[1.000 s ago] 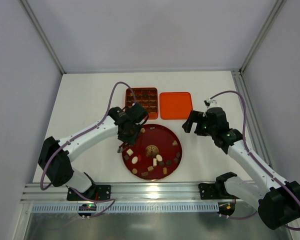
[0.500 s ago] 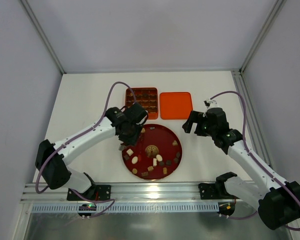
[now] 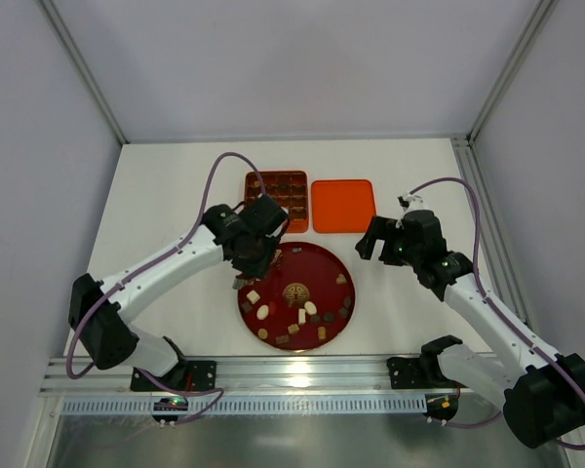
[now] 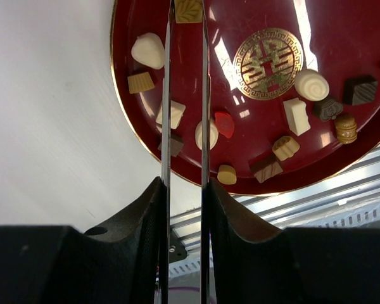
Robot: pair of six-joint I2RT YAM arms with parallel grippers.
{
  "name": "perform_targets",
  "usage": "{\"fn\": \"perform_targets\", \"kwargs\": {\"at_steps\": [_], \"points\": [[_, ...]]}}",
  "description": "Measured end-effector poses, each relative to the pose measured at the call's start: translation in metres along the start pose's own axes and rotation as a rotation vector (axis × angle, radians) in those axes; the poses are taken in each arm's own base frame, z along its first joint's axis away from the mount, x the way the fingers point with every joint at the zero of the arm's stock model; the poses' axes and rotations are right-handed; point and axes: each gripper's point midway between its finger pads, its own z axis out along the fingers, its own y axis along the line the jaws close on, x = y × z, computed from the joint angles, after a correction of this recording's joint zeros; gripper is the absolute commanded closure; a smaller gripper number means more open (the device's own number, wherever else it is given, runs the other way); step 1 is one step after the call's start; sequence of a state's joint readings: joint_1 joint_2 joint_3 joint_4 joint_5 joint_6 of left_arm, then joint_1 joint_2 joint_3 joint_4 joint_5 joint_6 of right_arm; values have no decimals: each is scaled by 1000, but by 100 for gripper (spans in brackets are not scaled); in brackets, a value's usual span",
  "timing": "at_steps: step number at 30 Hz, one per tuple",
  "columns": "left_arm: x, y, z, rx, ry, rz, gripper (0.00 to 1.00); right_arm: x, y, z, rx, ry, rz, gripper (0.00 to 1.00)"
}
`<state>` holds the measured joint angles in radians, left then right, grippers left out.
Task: Pack the chocolate
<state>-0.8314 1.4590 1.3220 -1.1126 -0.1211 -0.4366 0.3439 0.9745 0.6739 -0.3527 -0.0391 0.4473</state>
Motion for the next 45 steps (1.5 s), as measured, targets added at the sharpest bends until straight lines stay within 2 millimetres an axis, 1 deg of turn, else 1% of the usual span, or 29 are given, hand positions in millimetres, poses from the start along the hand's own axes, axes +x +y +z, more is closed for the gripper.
{"fn": "perform_targets", "kwargs": {"at_steps": [3, 6, 8, 11, 14, 17, 22, 26, 31, 40, 45], "points": [[-13, 1, -10, -12, -45, -5, 69, 0, 0, 0, 0, 0, 0, 0], [-33, 4, -24, -23, -102, -22, 69, 0, 0, 0, 0, 0, 0, 0], [-50, 6, -30, -32, -140, -39, 69, 0, 0, 0, 0, 0, -1, 0], [-86, 18, -35, -67, -196, -89, 68, 0, 0, 0, 0, 0, -3, 0], [-116, 34, -28, -107, -221, -131, 69, 0, 0, 0, 0, 1, -5, 0], [-141, 49, -11, -145, -221, -154, 69, 1, -1, -1, 4, 7, -7, 0], [-167, 63, 14, -177, -205, -164, 69, 0, -1, -4, 8, 8, -8, 0], [-172, 70, 26, -190, -187, -166, 68, -3, 0, -8, 5, -5, -12, 0], [-173, 77, 32, -198, -176, -160, 68, -5, 0, -9, 4, -11, -16, 0], [-178, 77, 46, -195, -167, -155, 67, -5, 0, -9, 4, -11, -16, 0], [-179, 77, 51, -193, -164, -155, 64, -5, 0, -9, 5, -12, -16, 0]]}}
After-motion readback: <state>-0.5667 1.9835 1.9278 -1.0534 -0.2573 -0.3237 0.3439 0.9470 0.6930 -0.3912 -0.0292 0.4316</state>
